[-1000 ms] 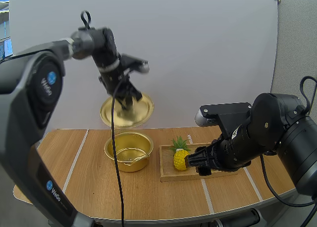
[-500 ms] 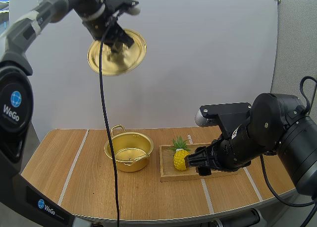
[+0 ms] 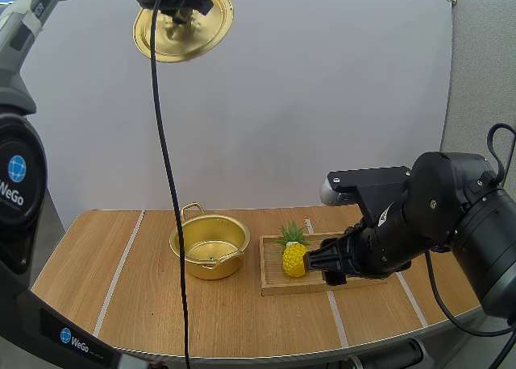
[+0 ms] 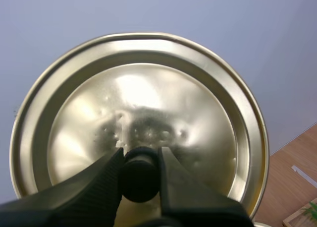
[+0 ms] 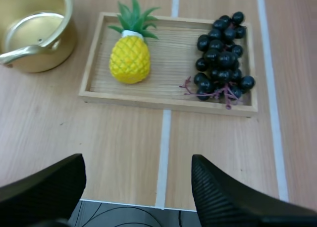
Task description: Open the pot, put the grape inside, and close it
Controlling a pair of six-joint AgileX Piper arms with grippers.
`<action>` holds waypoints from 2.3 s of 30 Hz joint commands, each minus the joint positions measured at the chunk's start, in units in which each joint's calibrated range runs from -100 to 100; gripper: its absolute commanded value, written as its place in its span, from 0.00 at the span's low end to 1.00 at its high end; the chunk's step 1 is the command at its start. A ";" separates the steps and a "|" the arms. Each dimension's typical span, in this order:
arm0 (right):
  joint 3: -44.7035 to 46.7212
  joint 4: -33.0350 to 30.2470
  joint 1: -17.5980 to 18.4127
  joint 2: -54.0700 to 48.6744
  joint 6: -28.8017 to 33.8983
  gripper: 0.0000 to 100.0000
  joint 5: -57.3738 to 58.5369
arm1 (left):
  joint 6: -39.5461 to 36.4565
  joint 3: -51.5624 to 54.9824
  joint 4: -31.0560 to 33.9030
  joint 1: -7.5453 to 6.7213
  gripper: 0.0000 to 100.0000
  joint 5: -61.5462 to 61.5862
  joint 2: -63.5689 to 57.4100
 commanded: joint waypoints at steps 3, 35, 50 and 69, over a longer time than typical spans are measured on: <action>-0.35 -8.91 -0.28 0.12 4.94 1.00 -0.87 | -0.09 -0.95 1.01 -0.19 0.00 0.00 -0.60; -11.10 -15.85 -5.85 38.61 11.34 1.00 -24.82 | -0.09 -0.95 1.00 -0.19 0.00 0.00 -0.60; -21.10 1.15 -12.56 54.09 -6.26 1.00 -25.65 | -0.09 -0.95 1.00 -0.19 0.00 0.00 -0.60; -26.68 2.45 -12.56 67.71 -10.32 1.00 -29.17 | -0.09 -0.95 1.00 -0.19 0.00 0.00 -0.60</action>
